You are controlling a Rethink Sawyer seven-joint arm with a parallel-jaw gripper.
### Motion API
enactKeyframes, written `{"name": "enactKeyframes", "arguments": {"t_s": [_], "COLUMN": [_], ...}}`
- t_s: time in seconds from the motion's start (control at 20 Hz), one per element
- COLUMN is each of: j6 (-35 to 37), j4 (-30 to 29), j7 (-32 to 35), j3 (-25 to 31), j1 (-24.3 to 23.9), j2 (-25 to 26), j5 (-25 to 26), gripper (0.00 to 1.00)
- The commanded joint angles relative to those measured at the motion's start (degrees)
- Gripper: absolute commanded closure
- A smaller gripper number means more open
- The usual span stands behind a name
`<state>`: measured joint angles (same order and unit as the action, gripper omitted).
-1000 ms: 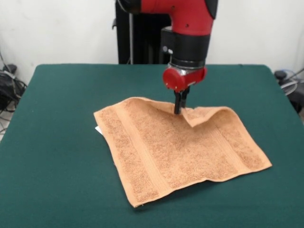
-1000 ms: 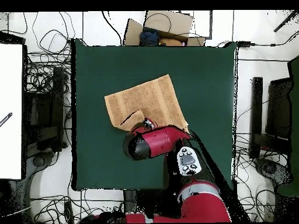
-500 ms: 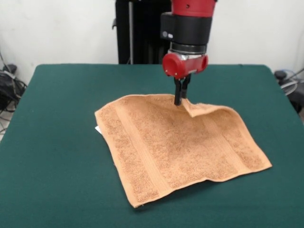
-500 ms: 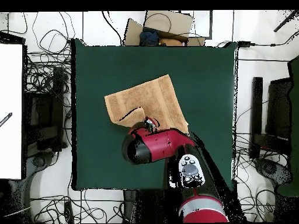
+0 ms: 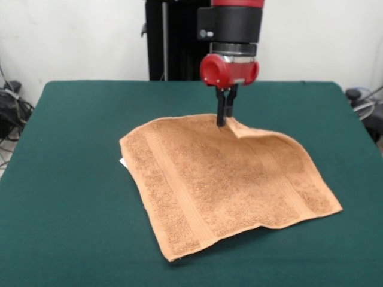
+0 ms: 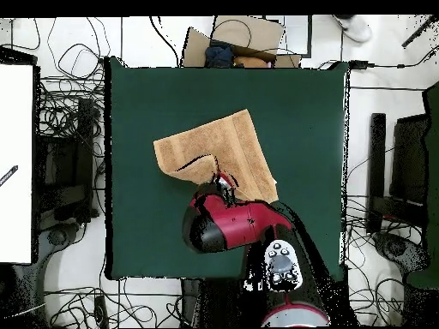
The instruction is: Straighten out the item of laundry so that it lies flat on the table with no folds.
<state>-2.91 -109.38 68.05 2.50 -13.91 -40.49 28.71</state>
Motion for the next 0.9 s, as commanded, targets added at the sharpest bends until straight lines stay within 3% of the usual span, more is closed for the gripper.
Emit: {"name": "enactKeyframes", "arguments": {"t_s": [0.05, 0.45, 0.9], "j6": [-8.55, -19.54, -26.49], "j4": [-5.42, -6.7, -6.69], "j7": [15.93, 14.77, 12.91], "j3": [-5.32, -11.12, -14.14], "j1": [4.64, 8.03, 10.12], "j2": [-0.07, 5.1, 8.83], "j5": [-3.42, -6.08, -8.32], "gripper": [1.0, 1.0, 1.0]}}
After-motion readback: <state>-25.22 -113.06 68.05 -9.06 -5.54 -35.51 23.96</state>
